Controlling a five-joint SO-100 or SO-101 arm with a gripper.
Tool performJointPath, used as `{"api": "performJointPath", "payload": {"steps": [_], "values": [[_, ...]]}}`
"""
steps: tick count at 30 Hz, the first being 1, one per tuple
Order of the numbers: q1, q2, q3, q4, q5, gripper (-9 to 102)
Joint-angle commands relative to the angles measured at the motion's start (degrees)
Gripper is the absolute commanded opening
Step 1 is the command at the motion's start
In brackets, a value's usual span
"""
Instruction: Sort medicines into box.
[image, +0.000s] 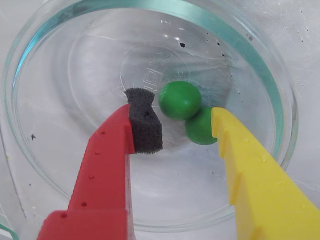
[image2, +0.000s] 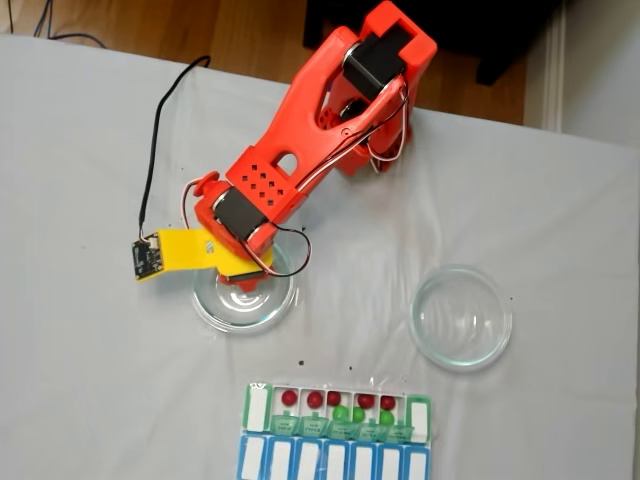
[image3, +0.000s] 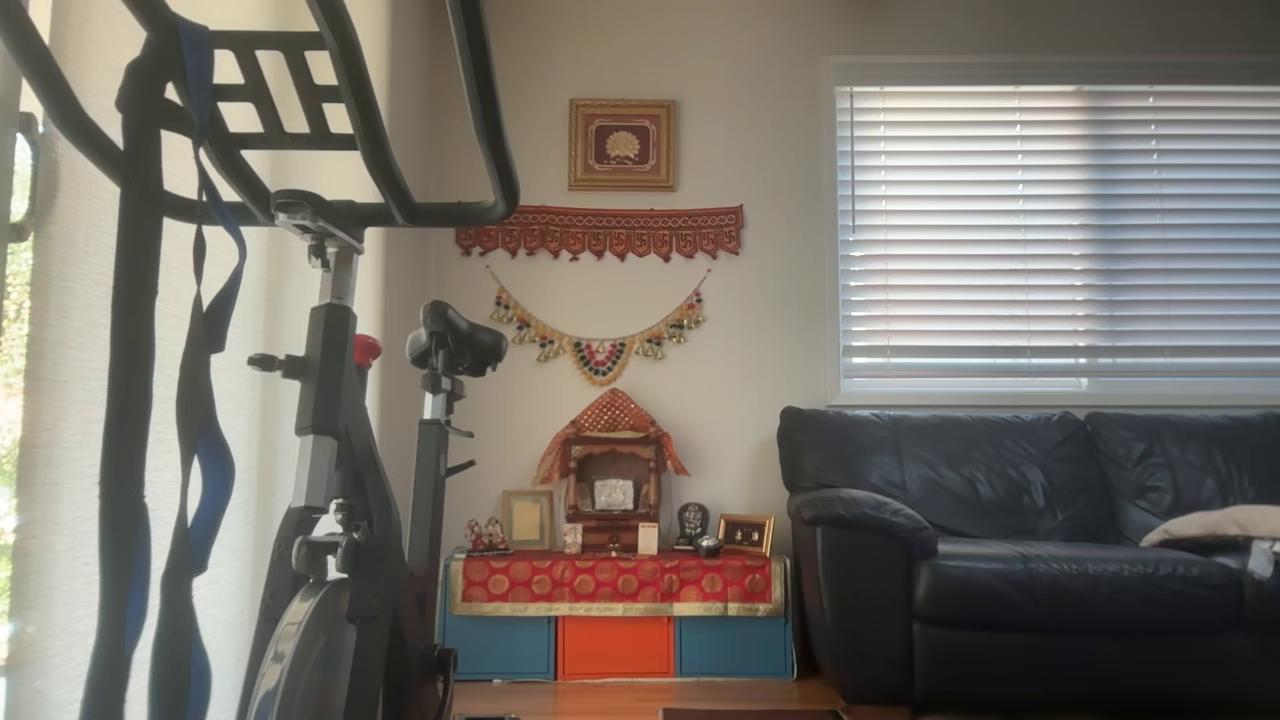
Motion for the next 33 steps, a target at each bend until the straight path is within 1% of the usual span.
{"api": "performJointPath", "payload": {"steps": [1, 20, 33], "values": [[-0.79, 2.81, -0.35, -0.26, 0.44, 18], [-1.76, 3.78, 2.90, -3.69, 1.14, 18], [-1.76, 3.87, 3.69, -4.39, 0.97, 17]]}}
